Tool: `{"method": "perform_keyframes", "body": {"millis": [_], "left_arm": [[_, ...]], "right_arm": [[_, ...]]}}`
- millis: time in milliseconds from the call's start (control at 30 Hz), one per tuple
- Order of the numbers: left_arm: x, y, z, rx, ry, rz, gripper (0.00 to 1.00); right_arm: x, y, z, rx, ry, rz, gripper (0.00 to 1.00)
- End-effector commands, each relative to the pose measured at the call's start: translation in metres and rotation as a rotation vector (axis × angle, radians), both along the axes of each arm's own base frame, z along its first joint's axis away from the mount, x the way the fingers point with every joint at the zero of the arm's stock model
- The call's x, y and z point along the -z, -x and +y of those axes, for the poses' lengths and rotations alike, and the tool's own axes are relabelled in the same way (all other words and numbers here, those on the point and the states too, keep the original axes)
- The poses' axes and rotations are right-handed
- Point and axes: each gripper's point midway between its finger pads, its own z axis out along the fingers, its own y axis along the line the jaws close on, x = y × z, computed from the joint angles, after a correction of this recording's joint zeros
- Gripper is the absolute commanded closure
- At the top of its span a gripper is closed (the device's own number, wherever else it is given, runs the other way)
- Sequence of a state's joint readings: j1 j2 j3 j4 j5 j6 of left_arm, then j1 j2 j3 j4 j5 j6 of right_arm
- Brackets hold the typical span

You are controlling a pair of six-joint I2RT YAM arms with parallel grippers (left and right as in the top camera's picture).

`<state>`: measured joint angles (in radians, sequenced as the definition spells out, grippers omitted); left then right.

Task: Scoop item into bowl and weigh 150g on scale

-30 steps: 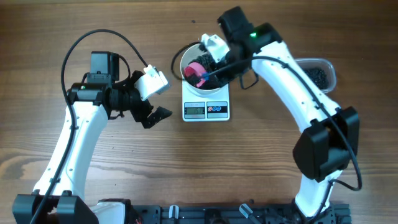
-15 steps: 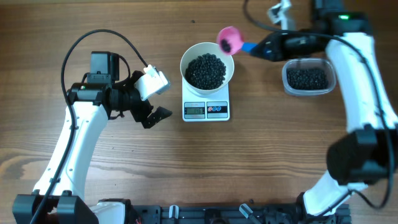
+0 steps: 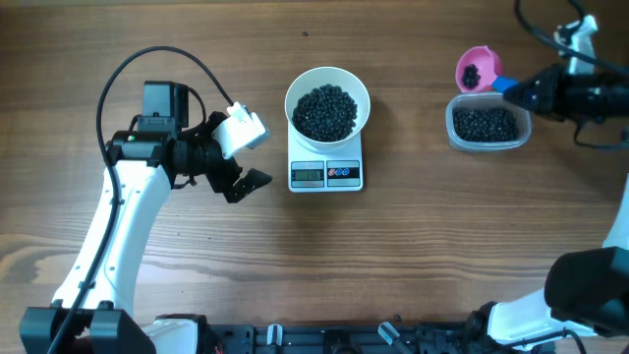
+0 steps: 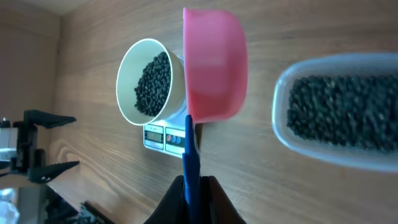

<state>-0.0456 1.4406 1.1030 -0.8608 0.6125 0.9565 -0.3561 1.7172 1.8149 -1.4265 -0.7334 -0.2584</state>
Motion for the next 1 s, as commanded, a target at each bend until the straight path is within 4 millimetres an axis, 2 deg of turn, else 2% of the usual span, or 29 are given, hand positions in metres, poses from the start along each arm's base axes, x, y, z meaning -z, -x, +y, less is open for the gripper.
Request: {"method": "perform_keyframes", "body": {"millis": [0, 100, 267, 367, 467, 667, 833, 967], "left_arm": [[-0.005, 0.002, -0.002, 0.016, 0.017, -0.02, 0.0], [-0.005, 0.002, -0.002, 0.016, 0.017, -0.02, 0.0], [-0.005, 0.002, -0.002, 0.016, 0.017, -0.02, 0.0], [-0.005, 0.002, -0.002, 0.016, 0.017, -0.02, 0.0], [-0.005, 0.002, -0.002, 0.016, 0.017, -0.02, 0.0], [-0.005, 0.002, -0.002, 0.016, 0.017, -0.02, 0.0], [-0.005, 0.002, -0.002, 0.016, 0.017, -0.02, 0.0], [-0.005, 0.002, -0.002, 0.016, 0.017, -0.02, 0.0]], "right_arm": [[-0.003, -0.007, 0.033, -0.062, 0.073, -0.018, 0.96], [0.002, -0.021, 0.091, -0.168, 0.15, -0.061, 0.96], [0.01, -0.025, 0.176, -0.329, 0.208, -0.137, 0.96], [0.022, -0.031, 0.203, -0.35, 0.325, -0.176, 0.96], [0.026, -0.033, 0.216, -0.358, 0.422, -0.223, 0.96], [0.026, -0.037, 0.213, -0.34, 0.468, -0.236, 0.96], [0.02, -0.035, 0.21, -0.36, 0.293, -0.199, 0.96], [0.016, -0.036, 0.202, -0.353, 0.227, -0.183, 0.96]]}}
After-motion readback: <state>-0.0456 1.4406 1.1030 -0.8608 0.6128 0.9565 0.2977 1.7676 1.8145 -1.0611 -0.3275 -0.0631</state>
